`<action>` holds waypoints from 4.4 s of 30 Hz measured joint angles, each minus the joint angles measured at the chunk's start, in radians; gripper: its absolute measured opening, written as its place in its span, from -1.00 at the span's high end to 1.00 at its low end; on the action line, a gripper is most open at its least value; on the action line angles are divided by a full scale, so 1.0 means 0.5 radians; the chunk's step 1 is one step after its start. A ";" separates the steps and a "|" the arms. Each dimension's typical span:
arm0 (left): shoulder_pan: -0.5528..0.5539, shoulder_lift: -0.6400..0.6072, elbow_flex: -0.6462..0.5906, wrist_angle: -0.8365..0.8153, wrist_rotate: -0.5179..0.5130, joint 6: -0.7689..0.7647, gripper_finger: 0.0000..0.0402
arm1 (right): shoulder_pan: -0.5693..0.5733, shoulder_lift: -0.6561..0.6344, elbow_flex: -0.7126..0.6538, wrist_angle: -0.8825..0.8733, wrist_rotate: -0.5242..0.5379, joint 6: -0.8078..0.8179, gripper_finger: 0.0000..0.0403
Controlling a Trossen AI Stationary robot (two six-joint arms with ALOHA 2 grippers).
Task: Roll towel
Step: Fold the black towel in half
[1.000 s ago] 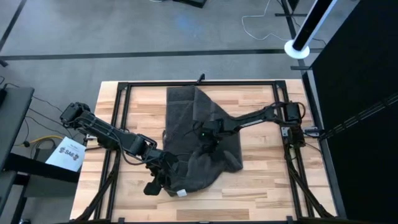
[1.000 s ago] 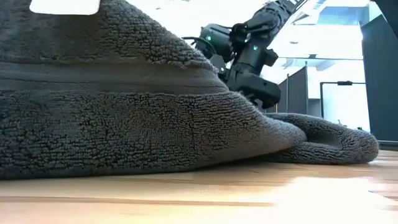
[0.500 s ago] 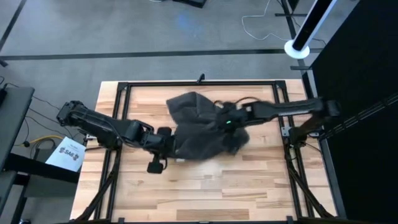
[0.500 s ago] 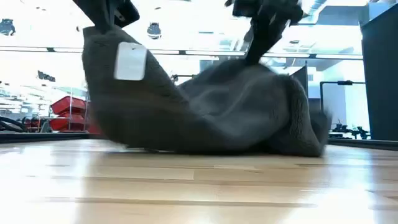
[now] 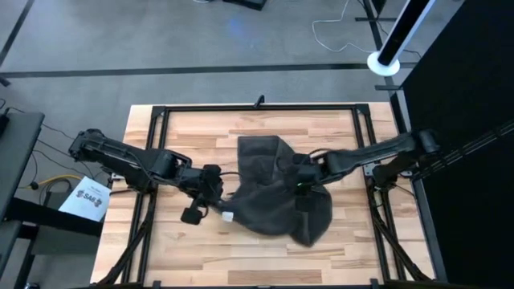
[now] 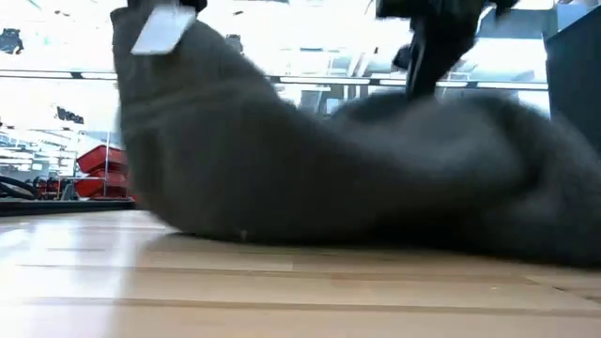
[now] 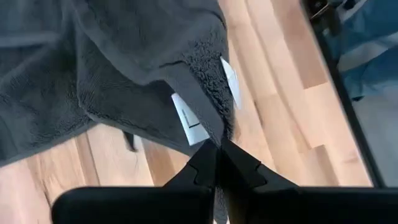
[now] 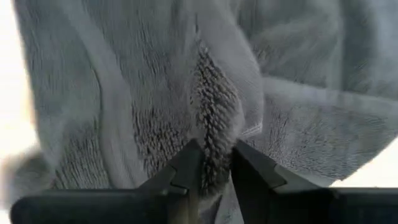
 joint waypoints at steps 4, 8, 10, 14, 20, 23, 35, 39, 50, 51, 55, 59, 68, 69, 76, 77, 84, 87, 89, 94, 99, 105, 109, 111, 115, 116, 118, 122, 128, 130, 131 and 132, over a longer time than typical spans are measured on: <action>-0.004 0.099 -0.084 -0.001 0.002 0.003 1.00 | 0.010 0.275 -0.063 0.255 -0.011 -0.051 0.63; -0.034 0.190 -0.125 -0.006 0.017 0.010 1.00 | 0.005 0.439 -0.025 0.246 -0.010 -0.070 0.62; -0.050 0.211 -0.125 -0.005 0.027 0.006 1.00 | 0.008 0.438 -0.009 0.240 -0.038 -0.080 0.61; -0.080 0.212 -0.125 -0.002 0.040 -0.034 1.00 | 0.008 0.354 0.001 0.225 -0.084 -0.089 0.48; -0.108 0.212 -0.125 -0.004 0.040 -0.043 1.00 | -0.035 0.273 -0.001 0.287 -0.089 -0.234 0.13; -0.108 0.212 -0.125 -0.002 0.043 -0.022 1.00 | -0.094 0.346 -0.032 0.355 -0.109 -0.274 0.03; -0.106 0.212 -0.055 -0.137 0.040 -0.075 1.00 | -0.083 0.163 0.225 0.045 -0.108 -0.292 0.96; -0.102 0.211 0.099 -0.316 -0.028 -0.074 1.00 | -0.045 -0.029 0.327 -0.153 -0.109 -0.183 0.97; -0.051 0.201 1.150 -0.653 -0.043 -0.021 1.00 | 0.152 -0.628 0.864 -0.344 -0.422 0.430 0.97; -0.025 0.201 1.293 -0.650 -0.044 -0.011 1.00 | 0.177 -0.672 0.930 -0.261 -0.423 0.418 0.97; 0.076 0.195 1.833 -0.434 -0.063 0.196 1.00 | 0.262 -0.790 1.171 0.185 -0.426 0.151 0.97; 0.133 0.194 2.208 -0.084 -0.058 0.497 1.00 | 0.319 -0.790 1.385 0.376 -0.428 -0.165 0.97; 0.549 0.110 2.196 0.320 -0.432 1.085 1.00 | -0.184 -0.669 1.647 0.380 -0.024 -0.558 0.97; 0.632 0.126 2.196 0.315 -0.449 1.150 1.00 | -0.298 -0.655 1.659 0.386 0.007 -0.560 0.97; 1.352 0.345 2.195 0.569 -0.465 1.699 1.00 | -1.173 -0.457 1.661 0.536 0.090 -0.653 0.97; 1.446 0.384 2.193 0.673 -0.471 1.776 1.00 | -1.259 -0.422 1.661 0.627 0.095 -0.693 0.97; 1.842 0.593 2.193 1.581 -0.387 1.799 1.00 | -1.462 -0.271 1.688 1.452 0.089 -1.237 0.97; 1.843 0.595 2.211 1.751 -0.115 1.865 1.00 | -1.351 -0.268 1.784 1.467 0.082 -1.437 0.97; 1.802 0.572 2.235 1.754 -0.021 1.870 1.00 | -1.242 -0.293 1.863 1.385 0.076 -1.552 0.97; 1.653 0.429 2.225 1.636 0.198 1.899 1.00 | -0.880 -0.329 2.040 1.091 0.119 -1.754 0.97; 1.467 0.286 2.226 1.147 0.238 1.763 1.00 | -0.539 -0.356 2.101 0.636 0.372 -1.709 0.97; 1.195 0.205 2.225 -0.124 0.235 1.493 1.00 | -0.322 -0.342 2.041 -0.374 0.526 -0.905 0.97; 0.913 0.219 2.220 -0.657 0.242 1.198 1.00 | -0.141 -0.337 1.879 -0.706 0.505 -0.385 0.97; 0.752 0.218 2.220 -0.634 0.332 1.068 1.00 | -0.009 -0.338 1.853 -0.675 0.398 -0.295 0.97; 0.451 0.216 2.220 -0.206 0.521 0.996 1.00 | 0.258 -0.345 1.853 -0.220 -0.009 -0.335 0.97; 0.388 0.213 2.220 -0.056 0.536 1.013 1.00 | 0.319 -0.347 1.854 -0.053 -0.088 -0.386 0.97; 0.285 0.209 2.221 0.287 0.548 1.081 1.00 | 0.422 -0.346 1.855 0.287 -0.162 -0.536 0.97; 0.173 0.206 2.224 0.814 0.549 1.278 1.00 | 0.553 -0.346 1.879 0.768 -0.184 -0.837 0.97; 0.204 0.212 2.224 1.135 0.510 1.511 1.00 | 0.488 -0.347 1.944 1.069 -0.182 -1.061 0.97; 0.281 0.212 2.224 1.154 0.416 1.616 1.00 | 0.353 -0.347 1.953 1.065 -0.175 -1.045 0.97; 0.331 0.212 2.224 1.154 0.347 1.662 1.00 | 0.267 -0.347 1.953 1.060 -0.171 -1.016 0.97; 0.390 0.212 2.224 1.153 0.278 1.699 1.00 | 0.171 -0.346 1.953 1.046 -0.166 -0.988 0.97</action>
